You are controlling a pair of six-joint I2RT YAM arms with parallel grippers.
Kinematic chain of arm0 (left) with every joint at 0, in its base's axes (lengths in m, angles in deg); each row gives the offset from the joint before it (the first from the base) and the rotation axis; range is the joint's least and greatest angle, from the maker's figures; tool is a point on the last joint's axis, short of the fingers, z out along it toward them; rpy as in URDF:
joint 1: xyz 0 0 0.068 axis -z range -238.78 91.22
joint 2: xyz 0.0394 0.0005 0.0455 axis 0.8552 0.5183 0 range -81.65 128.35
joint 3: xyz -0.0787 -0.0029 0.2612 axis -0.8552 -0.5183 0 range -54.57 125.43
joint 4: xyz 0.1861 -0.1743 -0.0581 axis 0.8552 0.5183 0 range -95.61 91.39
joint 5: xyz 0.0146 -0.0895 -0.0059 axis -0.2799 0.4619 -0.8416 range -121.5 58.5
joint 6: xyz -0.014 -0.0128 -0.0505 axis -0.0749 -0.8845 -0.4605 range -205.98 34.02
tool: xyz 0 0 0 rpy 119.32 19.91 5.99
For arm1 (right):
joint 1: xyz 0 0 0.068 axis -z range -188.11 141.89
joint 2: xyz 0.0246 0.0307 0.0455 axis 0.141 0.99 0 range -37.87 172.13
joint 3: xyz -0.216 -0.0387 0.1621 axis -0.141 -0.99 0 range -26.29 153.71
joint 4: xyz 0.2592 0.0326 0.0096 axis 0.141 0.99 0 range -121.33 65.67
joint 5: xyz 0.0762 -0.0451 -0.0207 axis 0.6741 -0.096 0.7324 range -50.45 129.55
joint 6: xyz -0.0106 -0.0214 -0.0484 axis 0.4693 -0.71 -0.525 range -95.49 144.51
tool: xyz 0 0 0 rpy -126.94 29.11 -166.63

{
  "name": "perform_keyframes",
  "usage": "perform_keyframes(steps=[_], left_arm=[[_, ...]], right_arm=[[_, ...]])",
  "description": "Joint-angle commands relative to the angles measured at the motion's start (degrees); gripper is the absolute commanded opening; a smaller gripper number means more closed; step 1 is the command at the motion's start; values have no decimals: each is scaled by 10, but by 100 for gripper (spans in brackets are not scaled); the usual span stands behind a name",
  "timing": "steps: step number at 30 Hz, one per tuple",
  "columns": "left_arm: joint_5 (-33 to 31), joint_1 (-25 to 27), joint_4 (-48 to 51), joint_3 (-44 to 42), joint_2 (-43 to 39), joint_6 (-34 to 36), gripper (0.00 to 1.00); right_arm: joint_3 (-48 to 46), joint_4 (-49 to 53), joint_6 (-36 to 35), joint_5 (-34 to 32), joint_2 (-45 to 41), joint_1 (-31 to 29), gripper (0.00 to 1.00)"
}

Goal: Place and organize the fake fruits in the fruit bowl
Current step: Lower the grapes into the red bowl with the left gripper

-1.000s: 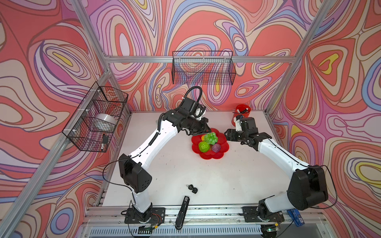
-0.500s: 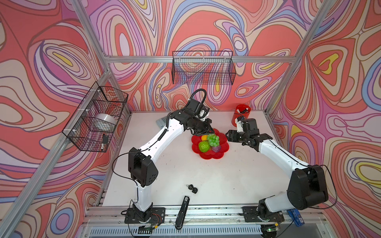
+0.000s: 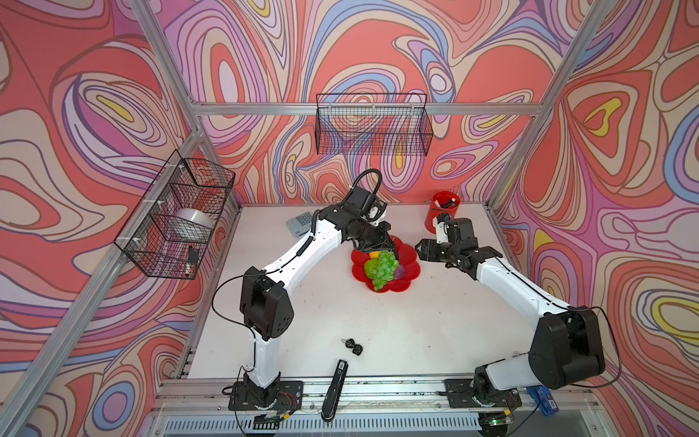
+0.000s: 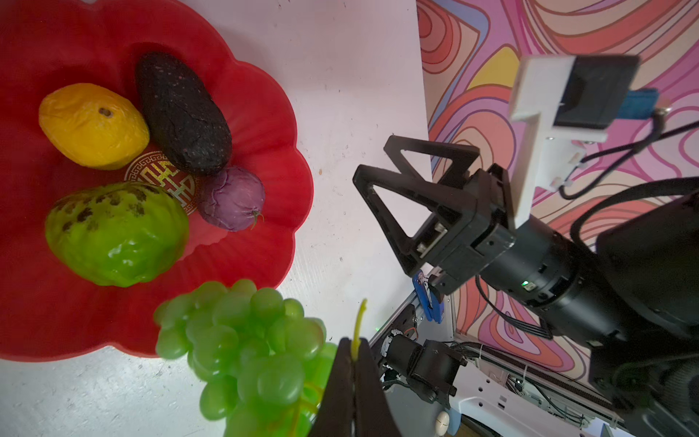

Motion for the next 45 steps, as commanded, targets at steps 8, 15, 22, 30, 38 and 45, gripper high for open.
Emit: perform_keyframes(steps=[8,15,22,30,38,45], left_arm=[[27,3,-39,-13,-6,-12,0],[57,4,-49,1,5,-21,0],[97,6,-66,0,14,-35,0],[115,8,-85,-3,21,-44,0],[113,4,-101,-54,0,-35,0],[123,-14,-133,-106,-11,-37,0]], right_arm=[[-6,-1,-4,-5,-13,4,71],[-6,1,-3,-1,-13,4,71],[-8,3,-4,0,-14,4,71],[-13,15,-9,-7,-25,5,71],[-13,11,-4,2,-16,5,71],[-2,16,-2,6,0,4,71]])
